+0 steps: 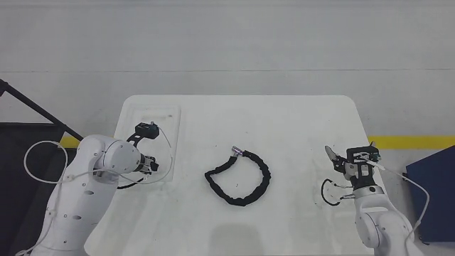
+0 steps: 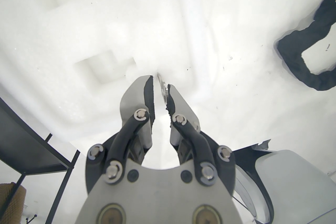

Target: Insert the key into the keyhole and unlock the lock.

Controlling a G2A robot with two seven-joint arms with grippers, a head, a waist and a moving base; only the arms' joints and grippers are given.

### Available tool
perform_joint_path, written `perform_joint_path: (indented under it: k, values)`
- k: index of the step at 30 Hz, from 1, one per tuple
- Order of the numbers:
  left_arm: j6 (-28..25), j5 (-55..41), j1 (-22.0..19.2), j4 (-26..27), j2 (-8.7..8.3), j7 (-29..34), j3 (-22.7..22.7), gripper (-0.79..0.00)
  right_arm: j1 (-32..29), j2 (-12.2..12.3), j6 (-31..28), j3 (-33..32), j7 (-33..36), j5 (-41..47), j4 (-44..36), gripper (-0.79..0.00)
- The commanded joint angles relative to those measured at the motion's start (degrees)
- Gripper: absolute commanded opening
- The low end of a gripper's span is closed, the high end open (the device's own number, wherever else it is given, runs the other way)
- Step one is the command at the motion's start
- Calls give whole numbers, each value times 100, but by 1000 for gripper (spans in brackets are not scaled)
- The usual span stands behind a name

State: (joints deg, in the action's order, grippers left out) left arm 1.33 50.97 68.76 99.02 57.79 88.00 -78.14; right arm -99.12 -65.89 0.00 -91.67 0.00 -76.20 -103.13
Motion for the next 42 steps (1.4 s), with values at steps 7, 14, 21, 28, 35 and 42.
perform_joint_path:
  k: [7,14,21,28,35,42]
  values:
    - [58,16,-27,28,-41,0,50,-582,0,0,0,0,0,0,0,0]
    - [94,41,-40,70,-69,0,124,-622,0,0,0,0,0,0,0,0]
    - [150,79,-98,61,-98,0,214,-634,0,0,0,0,0,0,0,0]
    - [192,133,-189,18,-117,0,331,-650,0,0,0,0,0,0,0,0]
    - [296,43,-318,-96,-122,0,475,-696,0,0,0,0,0,0,0,0]
    - [375,117,-459,-274,-131,0,610,-785,0,0,0,0,0,0,0,0]
